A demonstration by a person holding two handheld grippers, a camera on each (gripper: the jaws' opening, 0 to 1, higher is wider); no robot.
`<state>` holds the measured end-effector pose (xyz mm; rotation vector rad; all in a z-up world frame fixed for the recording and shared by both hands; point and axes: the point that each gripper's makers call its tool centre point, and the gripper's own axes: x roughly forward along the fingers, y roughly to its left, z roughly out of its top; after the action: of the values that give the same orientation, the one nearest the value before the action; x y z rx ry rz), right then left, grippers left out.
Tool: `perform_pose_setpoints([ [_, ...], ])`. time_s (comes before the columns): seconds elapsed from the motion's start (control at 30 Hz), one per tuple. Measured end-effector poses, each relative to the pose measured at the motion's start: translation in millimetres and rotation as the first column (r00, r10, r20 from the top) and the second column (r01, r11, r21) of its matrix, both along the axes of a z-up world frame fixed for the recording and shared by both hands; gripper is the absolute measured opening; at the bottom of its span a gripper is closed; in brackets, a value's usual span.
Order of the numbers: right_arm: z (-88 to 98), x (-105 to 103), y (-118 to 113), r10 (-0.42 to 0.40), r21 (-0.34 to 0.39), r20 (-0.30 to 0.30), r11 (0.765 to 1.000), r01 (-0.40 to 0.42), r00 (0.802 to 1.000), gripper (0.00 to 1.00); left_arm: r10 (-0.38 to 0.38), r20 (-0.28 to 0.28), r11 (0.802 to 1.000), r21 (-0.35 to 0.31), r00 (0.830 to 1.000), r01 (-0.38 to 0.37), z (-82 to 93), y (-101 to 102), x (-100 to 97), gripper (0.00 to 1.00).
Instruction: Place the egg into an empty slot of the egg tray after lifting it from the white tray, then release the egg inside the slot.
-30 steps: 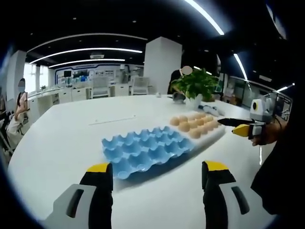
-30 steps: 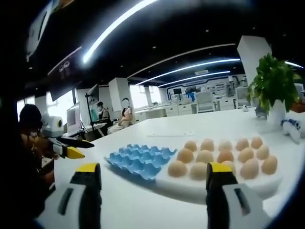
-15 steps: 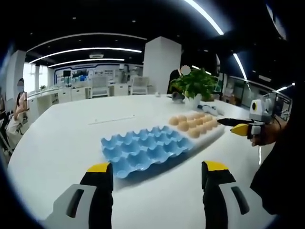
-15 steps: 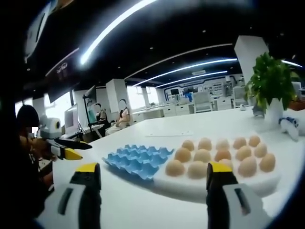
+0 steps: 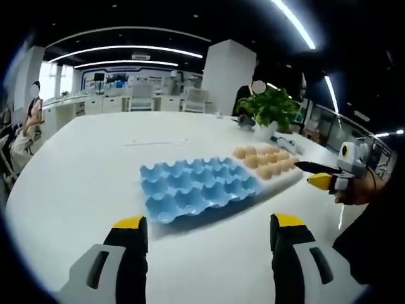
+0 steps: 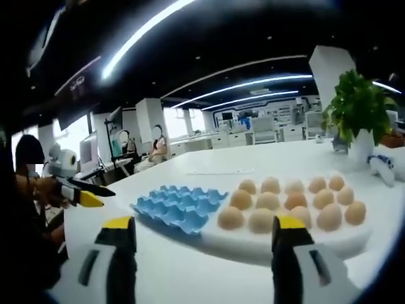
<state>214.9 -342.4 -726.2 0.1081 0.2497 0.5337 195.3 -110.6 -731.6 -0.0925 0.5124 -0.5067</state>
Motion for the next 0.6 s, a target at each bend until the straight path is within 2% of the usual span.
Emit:
perform_pose_setpoints([
  [0.07, 2.1, 3.8, 2.3, -0.017, -0.009, 0.011, 1.0, 0.018, 1.0, 0.87, 0.024, -0.065, 1.0, 0.014, 0.998, -0.023, -4.1, 4.7, -2.2, 0.8],
  [0.13, 7.0, 11.0, 1.5, -0.065, -0.013, 0.024, 0.998, 0.065, 0.998, 0.86, 0.019, -0.06, 1.0, -0.01, 0.998, -0.02, 5.9, 4.4, 1.2, 0.83],
  [0.17, 8.5, 14.0, 0.6, -0.085, -0.013, 0.029, 0.996, 0.085, 0.996, 0.85, 0.029, -0.049, 0.998, -0.046, 0.998, -0.031, 12.6, 3.5, 3.2, 0.84],
  [0.23, 9.6, 18.2, 2.8, -0.112, -0.003, 0.012, 0.994, 0.112, 0.994, 0.84, 0.047, -0.065, 0.995, -0.085, 0.997, -0.053, 22.6, 5.5, 6.7, 0.81],
  [0.27, 11.1, 19.2, 4.9, -0.115, 0.005, 0.015, 0.993, 0.115, 0.993, 0.84, 0.082, -0.039, 0.993, -0.087, 0.996, -0.085, 29.2, 10.2, 12.8, 0.8],
  [0.3, 13.2, 19.5, 7.4, -0.117, 0.012, 0.021, 0.993, 0.117, 0.993, 0.84, 0.096, -0.048, 0.992, -0.08, 0.994, -0.099, 30.7, 12.4, 14.3, 0.79],
  [0.37, 18.5, 19.1, 15.1, -0.118, 0.007, 0.043, 0.993, 0.118, 0.992, 0.83, 0.091, -0.027, 0.993, -0.071, 0.996, -0.093, 36.5, 14.5, 17.4, 0.78],
  [0.4, 19.2, 19.0, 18.0, -0.122, -0.008, 0.054, 0.992, 0.122, 0.991, 0.84, 0.094, -0.012, 0.991, -0.094, 0.996, -0.095, 40.7, 14.6, 20.3, 0.78],
  [0.47, 19.4, 18.7, 22.6, -0.125, -0.018, 0.061, 0.992, 0.126, 0.99, 0.84, 0.098, 0.063, 0.99, -0.111, 0.993, -0.09, 51.3, 15.1, 25.6, 0.81],
  [0.5, 18.7, 18.8, 23.1, -0.131, -0.026, 0.061, 0.991, 0.132, 0.99, 0.84, 0.053, 0.103, 0.996, -0.083, 0.993, -0.044, 55.6, 11.4, 23.8, 0.82],
  [0.53, 18.6, 18.9, 24.0, -0.135, -0.033, 0.067, 0.99, 0.138, 0.989, 0.84, 0.037, 0.1, 0.997, -0.078, 0.994, -0.029, 56.5, 8.9, 21.4, 0.83],
  [0.57, 18.5, 19.2, 24.5, -0.137, -0.034, 0.067, 0.99, 0.14, 0.988, 0.84, -0.026, 0.113, 0.999, -0.024, 0.993, 0.029, 56.2, 5.7, 18.5, 0.86],
  [0.6, 18.4, 19.7, 24.2, -0.142, -0.038, 0.066, 0.989, 0.145, 0.988, 0.84, 0.021, 0.068, 0.999, -0.029, 0.997, -0.019, 54.4, 7.6, 18.8, 0.86],
])
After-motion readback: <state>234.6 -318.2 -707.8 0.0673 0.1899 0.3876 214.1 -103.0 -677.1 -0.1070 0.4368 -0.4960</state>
